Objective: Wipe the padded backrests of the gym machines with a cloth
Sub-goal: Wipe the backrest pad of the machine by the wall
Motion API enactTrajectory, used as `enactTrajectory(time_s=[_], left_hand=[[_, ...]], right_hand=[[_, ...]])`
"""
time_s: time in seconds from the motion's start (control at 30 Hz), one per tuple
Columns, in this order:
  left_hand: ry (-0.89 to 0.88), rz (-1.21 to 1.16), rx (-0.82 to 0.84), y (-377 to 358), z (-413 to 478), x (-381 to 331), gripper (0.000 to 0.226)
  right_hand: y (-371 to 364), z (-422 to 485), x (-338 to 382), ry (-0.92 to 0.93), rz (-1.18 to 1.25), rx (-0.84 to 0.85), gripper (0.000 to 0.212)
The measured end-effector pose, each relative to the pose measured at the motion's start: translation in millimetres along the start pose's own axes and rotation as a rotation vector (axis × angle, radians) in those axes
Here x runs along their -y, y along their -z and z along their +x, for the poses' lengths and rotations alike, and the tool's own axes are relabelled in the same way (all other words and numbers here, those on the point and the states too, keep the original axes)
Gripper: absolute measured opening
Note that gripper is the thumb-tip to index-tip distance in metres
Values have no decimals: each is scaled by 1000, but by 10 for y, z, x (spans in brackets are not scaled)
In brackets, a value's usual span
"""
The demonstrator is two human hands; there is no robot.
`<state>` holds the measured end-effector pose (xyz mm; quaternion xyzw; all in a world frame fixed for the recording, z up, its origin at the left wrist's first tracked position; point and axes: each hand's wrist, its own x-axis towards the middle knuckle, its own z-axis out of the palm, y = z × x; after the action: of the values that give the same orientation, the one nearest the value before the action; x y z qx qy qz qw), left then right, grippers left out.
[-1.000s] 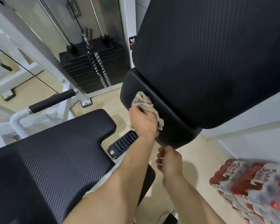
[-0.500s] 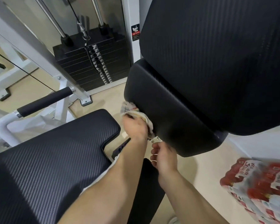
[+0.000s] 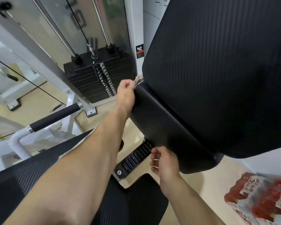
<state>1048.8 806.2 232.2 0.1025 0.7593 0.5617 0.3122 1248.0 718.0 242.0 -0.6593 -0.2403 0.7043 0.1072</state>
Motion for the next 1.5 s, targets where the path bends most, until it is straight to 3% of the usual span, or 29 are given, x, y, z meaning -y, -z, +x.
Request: enactTrajectory(time_s=[0.2, 0.3, 0.5, 0.63, 0.73, 0.9, 1.07, 1.17, 1.27, 1.37, 1.5], left_hand=[[-279, -105, 91, 35, -250, -291, 15], [-339, -8, 72, 99, -252, -197, 18], [169, -56, 35, 183, -155, 227, 21], [189, -140, -222, 12, -370, 267, 17], [129, -58, -356, -176, -743, 463, 15], [15, 11, -207, -540, -1834, 603, 14], [61, 9, -56, -618, -2461, 708, 13], [27, 46, 9, -658, -2672, 659, 24], [-80, 71, -2, -677, -2781, 583, 17], [-179, 72, 27, -678, -2888, 489, 17], [-126, -69, 232, -655, -2931, 370, 15]], right_hand=[[67, 15, -87, -51, -27, 5, 19], [81, 20, -153, -75, -47, -1, 19], [97, 49, -210, -102, -54, 14, 15], [141, -1, -166, -118, -14, 4, 18], [222, -100, -100, -76, -10, -6, 23], [544, -229, -56, -14, -41, -40, 27], [995, -363, -365, -66, 81, -51, 29], [1167, -398, -389, -31, 311, -56, 32], [1303, -456, -216, 60, 488, 2, 45], [1369, -599, -42, 160, 327, 29, 49], [1357, -687, 153, 418, 96, -161, 34]])
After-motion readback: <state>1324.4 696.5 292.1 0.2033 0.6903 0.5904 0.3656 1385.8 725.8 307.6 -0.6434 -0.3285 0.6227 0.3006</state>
